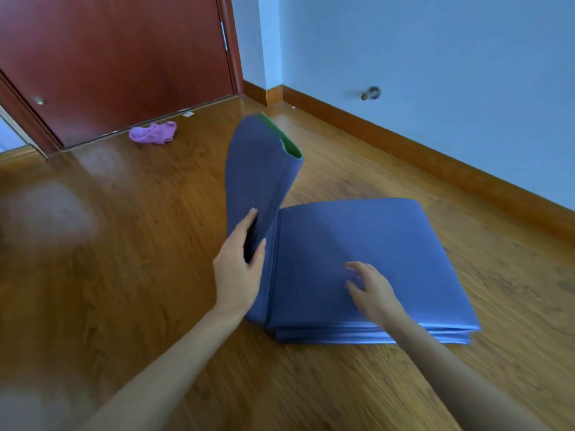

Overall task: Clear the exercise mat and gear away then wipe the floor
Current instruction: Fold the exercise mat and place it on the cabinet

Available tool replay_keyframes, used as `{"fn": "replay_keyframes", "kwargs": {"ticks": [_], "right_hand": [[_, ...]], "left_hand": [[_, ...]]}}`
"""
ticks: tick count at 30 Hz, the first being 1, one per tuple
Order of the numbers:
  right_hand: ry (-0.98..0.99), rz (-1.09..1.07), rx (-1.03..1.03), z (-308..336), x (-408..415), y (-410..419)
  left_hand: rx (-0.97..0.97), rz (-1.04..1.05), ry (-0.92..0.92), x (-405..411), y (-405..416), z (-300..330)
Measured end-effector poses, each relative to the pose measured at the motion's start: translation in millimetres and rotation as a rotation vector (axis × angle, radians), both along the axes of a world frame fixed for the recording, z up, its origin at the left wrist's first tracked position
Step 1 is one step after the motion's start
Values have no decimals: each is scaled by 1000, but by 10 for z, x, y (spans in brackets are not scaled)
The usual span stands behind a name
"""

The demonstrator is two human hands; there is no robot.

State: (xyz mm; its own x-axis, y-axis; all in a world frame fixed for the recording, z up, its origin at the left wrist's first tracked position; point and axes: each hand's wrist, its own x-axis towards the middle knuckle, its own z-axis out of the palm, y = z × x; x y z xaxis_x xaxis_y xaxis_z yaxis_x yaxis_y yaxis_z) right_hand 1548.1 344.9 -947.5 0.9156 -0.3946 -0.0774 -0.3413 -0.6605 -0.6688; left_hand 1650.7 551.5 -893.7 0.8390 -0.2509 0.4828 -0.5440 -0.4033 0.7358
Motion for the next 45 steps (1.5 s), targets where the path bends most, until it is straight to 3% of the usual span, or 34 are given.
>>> {"fn": "replay_keyframes", "kwargs": {"ticks": [4, 7, 10, 12, 17, 22, 26, 31, 36, 41, 45], "right_hand": [[-281, -297, 291, 251, -33, -200], [-511, -578, 671, 472, -120, -419], [-601, -788, 1033, 578, -318, -696], [-569, -801, 1138, 576, -460, -853], [-322, -698, 824, 462, -627, -1004], [-308, -753, 695, 307, -700, -1049], [-321, -860, 693, 224, -787, -1179], [-209, -938, 552, 26, -837, -1199], [-57, -929, 400, 12, -735, -1221], [89, -614, 49, 55, -423, -1322], [242, -485, -86, 5, -128, -1374]], "left_hand": [[53, -209, -101, -216, -402, -27], [182, -336, -189, -359, -672, -170], [390, -497, -307, -467, -873, -349], [473, -622, -362, -519, -957, -439], [360, -803, -322, -488, -951, -439], [116, -437, -82, -41, -801, -434], [297, -124, 194, 324, -653, -622], [313, -186, 426, 197, -568, -913], [413, -158, 364, 107, -619, -994], [517, -162, 278, 65, -612, -1050], [591, -154, 241, 69, -595, -1135]]}}
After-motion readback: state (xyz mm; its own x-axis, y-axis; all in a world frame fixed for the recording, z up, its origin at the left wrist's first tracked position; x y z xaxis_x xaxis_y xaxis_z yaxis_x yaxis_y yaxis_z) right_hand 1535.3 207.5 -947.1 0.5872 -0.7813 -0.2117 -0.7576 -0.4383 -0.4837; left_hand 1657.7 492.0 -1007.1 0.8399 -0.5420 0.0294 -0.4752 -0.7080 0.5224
